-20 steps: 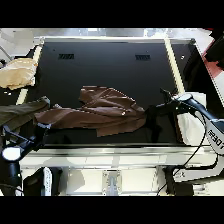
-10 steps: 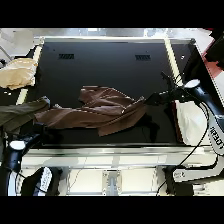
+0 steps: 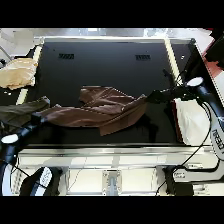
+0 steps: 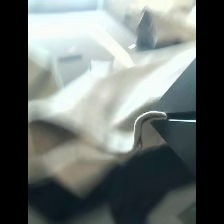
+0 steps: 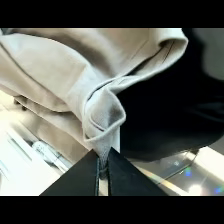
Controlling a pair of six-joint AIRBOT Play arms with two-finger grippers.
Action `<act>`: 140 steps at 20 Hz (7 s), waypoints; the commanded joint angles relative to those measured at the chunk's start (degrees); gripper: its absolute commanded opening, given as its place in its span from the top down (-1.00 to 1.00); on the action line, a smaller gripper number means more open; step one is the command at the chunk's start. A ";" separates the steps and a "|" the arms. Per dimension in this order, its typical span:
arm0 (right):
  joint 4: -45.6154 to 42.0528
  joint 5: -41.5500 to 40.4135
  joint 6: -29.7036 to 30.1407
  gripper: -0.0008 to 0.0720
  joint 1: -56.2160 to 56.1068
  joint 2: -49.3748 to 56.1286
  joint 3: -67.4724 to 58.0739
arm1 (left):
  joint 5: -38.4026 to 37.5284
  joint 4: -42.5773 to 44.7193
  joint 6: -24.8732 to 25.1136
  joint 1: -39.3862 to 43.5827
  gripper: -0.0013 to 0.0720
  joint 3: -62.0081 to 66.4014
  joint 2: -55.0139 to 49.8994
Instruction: Fold the shirts.
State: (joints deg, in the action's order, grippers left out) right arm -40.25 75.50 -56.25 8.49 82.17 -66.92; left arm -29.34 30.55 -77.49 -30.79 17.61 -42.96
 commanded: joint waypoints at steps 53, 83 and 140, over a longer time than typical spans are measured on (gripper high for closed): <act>-30.12 8.48 -19.12 -0.45 8.72 -6.47 -25.29 | -6.69 13.99 -9.11 16.00 0.40 6.29 -7.04; -28.81 9.07 -17.59 -0.45 8.72 -6.47 -25.29 | -16.76 50.77 -76.11 29.62 -0.18 22.95 -22.62; -24.22 -6.12 -9.27 0.93 -6.03 -27.91 -4.35 | -14.51 61.37 -35.80 23.19 0.94 32.72 12.28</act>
State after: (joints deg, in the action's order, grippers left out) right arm -63.13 64.40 -62.72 2.52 65.91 -68.51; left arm -39.42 89.56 -121.99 -7.25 46.09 -39.90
